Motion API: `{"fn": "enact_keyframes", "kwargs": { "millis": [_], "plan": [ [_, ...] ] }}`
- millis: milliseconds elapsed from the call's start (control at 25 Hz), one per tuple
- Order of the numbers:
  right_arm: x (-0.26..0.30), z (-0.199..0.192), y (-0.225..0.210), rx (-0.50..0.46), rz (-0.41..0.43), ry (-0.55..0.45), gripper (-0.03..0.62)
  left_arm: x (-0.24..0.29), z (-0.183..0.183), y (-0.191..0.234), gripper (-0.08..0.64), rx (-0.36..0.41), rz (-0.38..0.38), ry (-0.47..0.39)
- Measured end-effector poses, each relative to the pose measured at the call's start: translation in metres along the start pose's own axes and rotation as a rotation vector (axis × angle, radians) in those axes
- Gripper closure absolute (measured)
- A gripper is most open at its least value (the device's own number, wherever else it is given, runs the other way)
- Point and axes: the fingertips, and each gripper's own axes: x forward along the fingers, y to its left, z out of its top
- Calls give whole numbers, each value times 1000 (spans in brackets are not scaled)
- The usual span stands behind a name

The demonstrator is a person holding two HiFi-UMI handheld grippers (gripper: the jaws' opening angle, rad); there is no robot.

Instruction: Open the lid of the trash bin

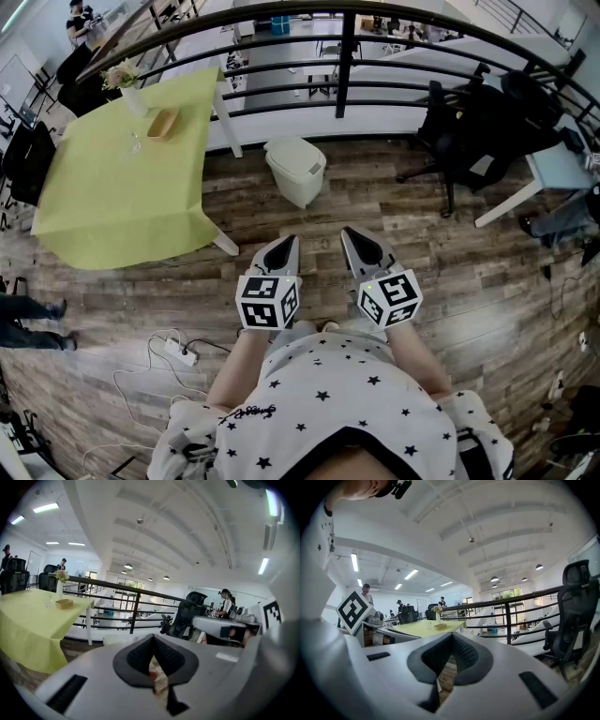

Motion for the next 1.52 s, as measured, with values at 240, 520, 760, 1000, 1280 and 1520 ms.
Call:
{"fn": "enact_keyframes", "kwargs": {
  "millis": [240,520,760,1000,1280,1520],
  "plan": [
    [-10,1,8,-3,16,-7,598,-4,1,-15,549,30,0,-3],
    [-22,-7,3,-23,36,14,598,-6,1,-23,549,-5,22,-21],
    [-31,-13,-9,79,41,21,598,-7,3,-29,549,-44,46,-46],
    [-32,-17,-14,97,66,30,598,-2,-3,-35,549,-46,53,-25],
    [-15,-16,-19,89,114,21,598,19,3,-24,549,-55,62,-29],
    [23,-14,-39,80,104,25,597,54,17,0,549,-55,65,-26]
  ]
}}
